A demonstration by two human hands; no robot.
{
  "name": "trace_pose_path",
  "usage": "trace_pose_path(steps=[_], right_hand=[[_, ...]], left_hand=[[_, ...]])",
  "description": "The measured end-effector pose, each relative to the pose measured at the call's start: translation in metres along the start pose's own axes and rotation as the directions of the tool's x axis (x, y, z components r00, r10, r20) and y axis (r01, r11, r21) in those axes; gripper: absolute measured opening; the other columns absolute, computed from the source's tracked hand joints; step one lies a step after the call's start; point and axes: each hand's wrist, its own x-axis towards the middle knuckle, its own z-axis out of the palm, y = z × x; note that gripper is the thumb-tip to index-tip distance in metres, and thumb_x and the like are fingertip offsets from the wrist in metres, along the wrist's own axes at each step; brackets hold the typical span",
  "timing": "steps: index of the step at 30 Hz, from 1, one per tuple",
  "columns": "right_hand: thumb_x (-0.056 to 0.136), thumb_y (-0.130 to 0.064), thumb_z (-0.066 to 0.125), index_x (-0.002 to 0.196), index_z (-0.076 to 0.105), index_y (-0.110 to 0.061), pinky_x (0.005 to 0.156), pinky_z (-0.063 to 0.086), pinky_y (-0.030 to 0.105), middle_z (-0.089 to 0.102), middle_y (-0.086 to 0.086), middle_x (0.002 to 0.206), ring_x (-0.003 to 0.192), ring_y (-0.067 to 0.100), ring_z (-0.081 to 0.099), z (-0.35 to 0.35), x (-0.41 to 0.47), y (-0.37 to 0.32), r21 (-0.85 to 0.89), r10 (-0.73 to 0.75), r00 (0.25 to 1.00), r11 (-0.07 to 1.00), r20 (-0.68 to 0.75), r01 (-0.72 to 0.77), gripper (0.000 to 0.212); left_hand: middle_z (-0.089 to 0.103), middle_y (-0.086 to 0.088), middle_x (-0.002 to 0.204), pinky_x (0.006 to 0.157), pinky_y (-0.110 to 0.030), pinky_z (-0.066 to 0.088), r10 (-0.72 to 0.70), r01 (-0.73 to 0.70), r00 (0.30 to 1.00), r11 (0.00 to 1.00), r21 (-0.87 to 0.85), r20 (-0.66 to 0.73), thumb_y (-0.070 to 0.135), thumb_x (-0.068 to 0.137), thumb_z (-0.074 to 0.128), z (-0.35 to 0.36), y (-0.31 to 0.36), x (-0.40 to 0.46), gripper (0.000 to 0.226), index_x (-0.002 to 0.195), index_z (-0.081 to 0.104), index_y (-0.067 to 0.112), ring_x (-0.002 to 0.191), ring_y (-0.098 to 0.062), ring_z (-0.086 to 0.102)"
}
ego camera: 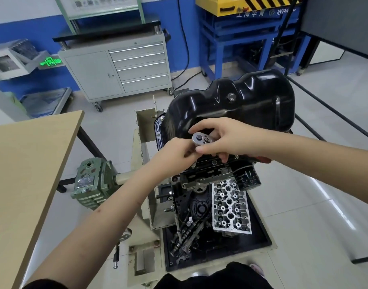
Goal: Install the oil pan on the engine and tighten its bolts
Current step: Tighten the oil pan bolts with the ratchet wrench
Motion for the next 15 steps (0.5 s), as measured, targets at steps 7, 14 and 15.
trace_pose_path(steps=[7,14,15], right_hand=[[0.085,-0.011,0.063,0.122,0.056,-0.027,0.04,0.034,0.015,0.047,-0.008,0.057,0.039,0.002,0.036,0.01,-0.001,0.002,0.295,0.125,0.992,0.947,0.012,-0.123,0.04],[0.088,-0.014,0.06,0.118,0.058,-0.019,0.04,0.033,0.016,0.049,-0.015,0.046,0.04,0.002,0.036,0.001,0.004,-0.002,0.184,0.091,0.995,0.978,0.031,-0.095,0.03],[0.088,-0.014,0.06,0.119,0.057,-0.018,0.041,0.033,0.018,0.05,-0.011,0.05,0.043,0.004,0.037,-0.002,0.006,-0.004,0.154,0.091,0.996,0.984,0.022,-0.093,0.031]], left_hand=[[0.042,0.013,0.051,0.047,-0.013,0.031,0.008,-0.008,1.0,0.999,-0.039,-0.011,0.023,0.092,0.05,0.002,-0.003,-0.002,0.036,0.06,0.039,0.035,0.044,-0.003,0.041],[0.047,0.014,0.044,0.045,-0.008,0.032,-0.038,0.028,0.998,0.978,-0.204,-0.046,0.026,0.09,0.054,0.004,-0.006,0.003,0.025,0.067,0.06,0.021,0.043,0.004,0.044],[0.049,0.015,0.043,0.045,-0.007,0.032,-0.049,0.037,0.998,0.973,-0.229,-0.05,0.026,0.091,0.054,0.003,-0.006,0.005,0.024,0.069,0.062,0.019,0.042,0.005,0.045]])
